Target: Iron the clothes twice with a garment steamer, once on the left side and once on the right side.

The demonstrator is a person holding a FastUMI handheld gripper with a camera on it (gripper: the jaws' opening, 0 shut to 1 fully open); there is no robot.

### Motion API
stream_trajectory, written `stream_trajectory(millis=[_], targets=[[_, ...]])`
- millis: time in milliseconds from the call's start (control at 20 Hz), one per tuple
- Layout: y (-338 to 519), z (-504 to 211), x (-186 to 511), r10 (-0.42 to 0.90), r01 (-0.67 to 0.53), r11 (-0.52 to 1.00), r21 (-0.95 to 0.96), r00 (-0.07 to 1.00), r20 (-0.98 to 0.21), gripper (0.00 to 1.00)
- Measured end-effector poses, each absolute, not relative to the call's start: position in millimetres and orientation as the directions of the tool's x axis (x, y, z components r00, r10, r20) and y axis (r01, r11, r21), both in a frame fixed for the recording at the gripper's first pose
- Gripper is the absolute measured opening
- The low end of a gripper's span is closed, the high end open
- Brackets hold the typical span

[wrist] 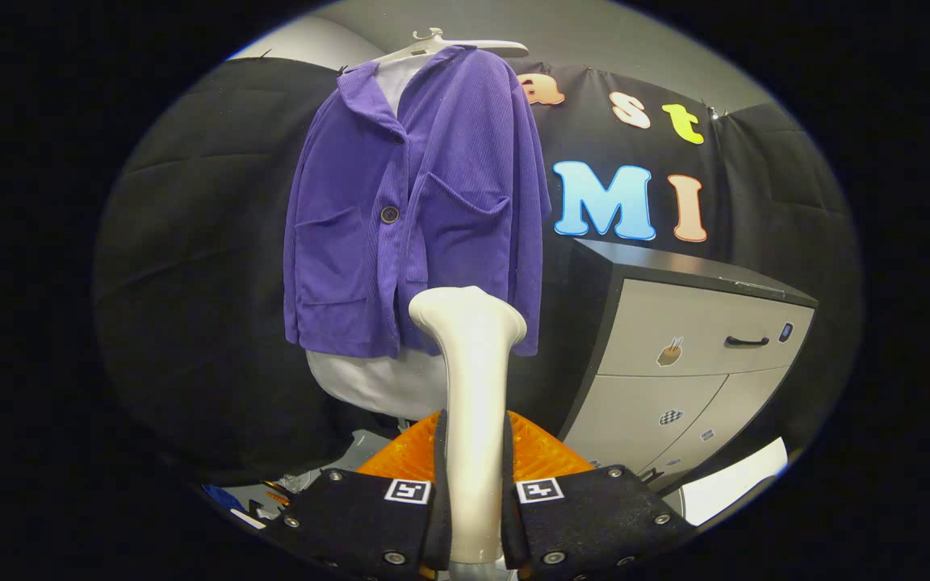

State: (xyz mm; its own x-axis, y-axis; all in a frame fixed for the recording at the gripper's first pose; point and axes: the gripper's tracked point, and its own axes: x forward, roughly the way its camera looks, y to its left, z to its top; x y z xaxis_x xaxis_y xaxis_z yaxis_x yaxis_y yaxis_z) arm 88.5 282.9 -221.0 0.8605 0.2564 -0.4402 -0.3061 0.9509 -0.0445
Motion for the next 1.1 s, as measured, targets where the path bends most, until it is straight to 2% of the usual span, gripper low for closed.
stream_trajectory(millis=[150, 600, 1100], targets=[[291.0, -186.0, 91.1, 0.284, -0.317, 0.948, -0.022, 0.874, -0.394, 0.24], [330.0, -33.8, 106.7, 0.389, -0.389, 0.921, 0.012, 0.916, -0.097, 0.25], [391.5, 56.8, 133.3, 0.439, -0.442, 0.896, 0.025, 0.894, 0.087, 0.24]])
